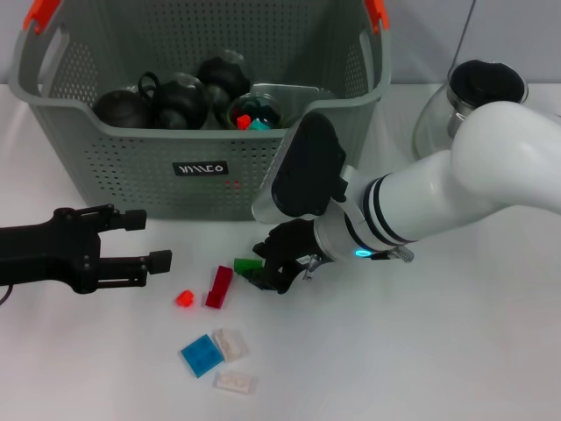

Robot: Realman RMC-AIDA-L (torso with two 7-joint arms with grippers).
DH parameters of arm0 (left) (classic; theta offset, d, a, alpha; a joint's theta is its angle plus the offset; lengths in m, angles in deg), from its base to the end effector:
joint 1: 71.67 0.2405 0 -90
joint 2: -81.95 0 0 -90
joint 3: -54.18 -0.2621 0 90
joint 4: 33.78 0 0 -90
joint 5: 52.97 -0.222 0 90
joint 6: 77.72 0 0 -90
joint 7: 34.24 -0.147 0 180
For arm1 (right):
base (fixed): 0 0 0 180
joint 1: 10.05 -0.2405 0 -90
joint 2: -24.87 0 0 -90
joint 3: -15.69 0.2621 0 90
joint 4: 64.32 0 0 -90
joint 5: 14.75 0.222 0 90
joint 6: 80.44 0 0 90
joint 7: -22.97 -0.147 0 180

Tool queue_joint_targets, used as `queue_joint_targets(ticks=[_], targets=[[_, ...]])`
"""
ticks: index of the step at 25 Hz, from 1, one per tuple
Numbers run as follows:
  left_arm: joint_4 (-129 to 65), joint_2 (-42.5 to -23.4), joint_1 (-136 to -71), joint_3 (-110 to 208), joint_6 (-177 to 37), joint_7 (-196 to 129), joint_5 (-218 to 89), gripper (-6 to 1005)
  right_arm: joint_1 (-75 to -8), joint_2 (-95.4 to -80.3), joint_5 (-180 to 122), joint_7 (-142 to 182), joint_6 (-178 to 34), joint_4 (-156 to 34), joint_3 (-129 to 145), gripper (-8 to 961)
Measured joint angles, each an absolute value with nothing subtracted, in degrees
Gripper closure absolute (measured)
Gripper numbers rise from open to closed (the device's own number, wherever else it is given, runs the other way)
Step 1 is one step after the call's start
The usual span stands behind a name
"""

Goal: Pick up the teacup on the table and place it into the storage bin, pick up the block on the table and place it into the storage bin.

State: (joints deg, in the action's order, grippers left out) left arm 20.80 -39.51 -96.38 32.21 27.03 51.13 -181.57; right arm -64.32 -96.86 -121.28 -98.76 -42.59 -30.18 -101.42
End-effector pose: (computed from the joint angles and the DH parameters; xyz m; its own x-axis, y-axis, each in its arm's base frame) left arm -0.3073 0.2956 0.0530 0.7654 0.4290 0.4797 0.5594 -0.8120 -0.1663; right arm 0.1393 0.3830 -0.1828 0.9653 -0.2338 0.1164 -0.1961 -0.9432 -0.2681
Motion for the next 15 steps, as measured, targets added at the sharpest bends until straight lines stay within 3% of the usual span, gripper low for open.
queue_joint_targets(ticks=[8, 13, 15], targets=[[20.76, -39.60, -96.27, 32.21, 27.04, 51.11, -181.56, 157, -64.41, -96.86, -120.03, -98.71, -43.52, -31.04, -102.02, 608], [20.71, -39.60, -96.19, 32.21, 27.06, 51.10, -181.58, 157, -64.35, -96.86, -117.71, -96.25, -42.94, -31.29, -102.16, 758], [20.71, -39.60, -96.19, 32.20, 27.19, 51.10, -181.58, 157, -64.31, -96.86, -117.29, -95.81, -42.69, -31.35, -102.17, 759]])
